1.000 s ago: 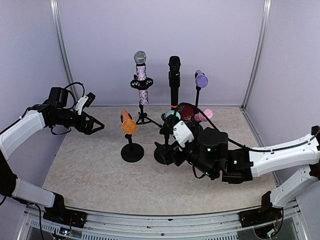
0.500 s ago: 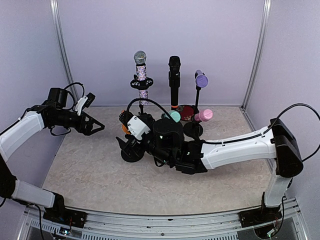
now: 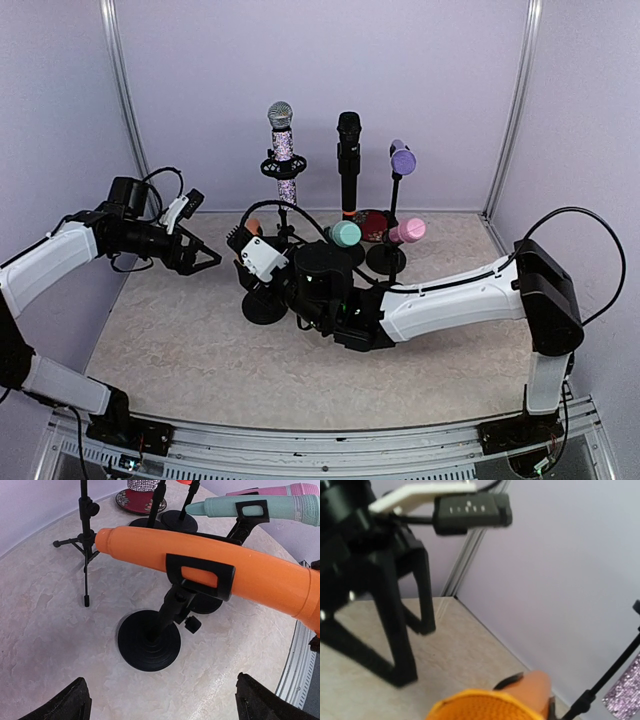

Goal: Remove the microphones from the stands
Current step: Pick up the microphone stand with the microphone from the center of the board, then hold the microphone stand with the microphone at the center of the board.

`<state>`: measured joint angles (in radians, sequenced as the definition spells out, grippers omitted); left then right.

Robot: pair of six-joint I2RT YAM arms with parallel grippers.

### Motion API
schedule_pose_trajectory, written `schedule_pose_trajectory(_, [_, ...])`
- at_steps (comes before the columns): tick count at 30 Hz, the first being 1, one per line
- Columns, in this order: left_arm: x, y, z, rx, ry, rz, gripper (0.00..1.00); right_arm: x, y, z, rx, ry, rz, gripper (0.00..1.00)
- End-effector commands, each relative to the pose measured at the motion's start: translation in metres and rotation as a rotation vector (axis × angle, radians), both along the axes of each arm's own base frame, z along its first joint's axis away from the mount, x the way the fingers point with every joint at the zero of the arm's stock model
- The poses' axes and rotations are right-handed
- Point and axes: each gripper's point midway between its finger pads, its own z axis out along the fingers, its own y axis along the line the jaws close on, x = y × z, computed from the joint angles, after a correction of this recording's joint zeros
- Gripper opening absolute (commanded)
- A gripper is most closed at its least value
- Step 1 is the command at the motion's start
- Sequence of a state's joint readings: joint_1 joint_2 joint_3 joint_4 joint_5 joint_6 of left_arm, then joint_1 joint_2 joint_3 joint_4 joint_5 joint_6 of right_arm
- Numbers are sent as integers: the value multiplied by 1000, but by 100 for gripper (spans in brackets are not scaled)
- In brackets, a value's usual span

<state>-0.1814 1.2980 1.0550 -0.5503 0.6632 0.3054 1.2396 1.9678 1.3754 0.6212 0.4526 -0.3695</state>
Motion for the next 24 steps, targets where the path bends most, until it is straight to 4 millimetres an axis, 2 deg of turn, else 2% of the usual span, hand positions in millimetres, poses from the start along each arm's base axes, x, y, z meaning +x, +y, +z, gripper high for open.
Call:
schedule_pose_trajectory(1, [5, -20, -7, -20, -8, -55, 97, 11, -3, 21, 63, -46, -48, 52])
schedule_pose_trajectory(3, [11, -23, -12, -21, -1, -57, 97, 12, -4, 23, 72, -51, -50, 51])
schedule_pose_trajectory(4, [8, -34, -14, -23, 0, -88, 97, 12, -4, 24, 74, -54, -52, 51])
schedule_pose_trajectory(12, [26, -63, -20, -73, -18, -127, 95, 11, -6, 27, 115, -64, -51, 47])
schedule_pose_trajectory(15, [34, -73, -20, -101, -9, -136, 92, 9, -10, 27, 139, -56, -40, 41])
schedule_pose_trajectory(20, [45, -83, -16, -143, -23, -157, 85, 7, -16, 30, 166, -42, -25, 38])
schedule_pose_trajectory(24, [44, -90, -13, -178, -16, -195, 79, 5, -19, 33, 181, -29, -5, 36])
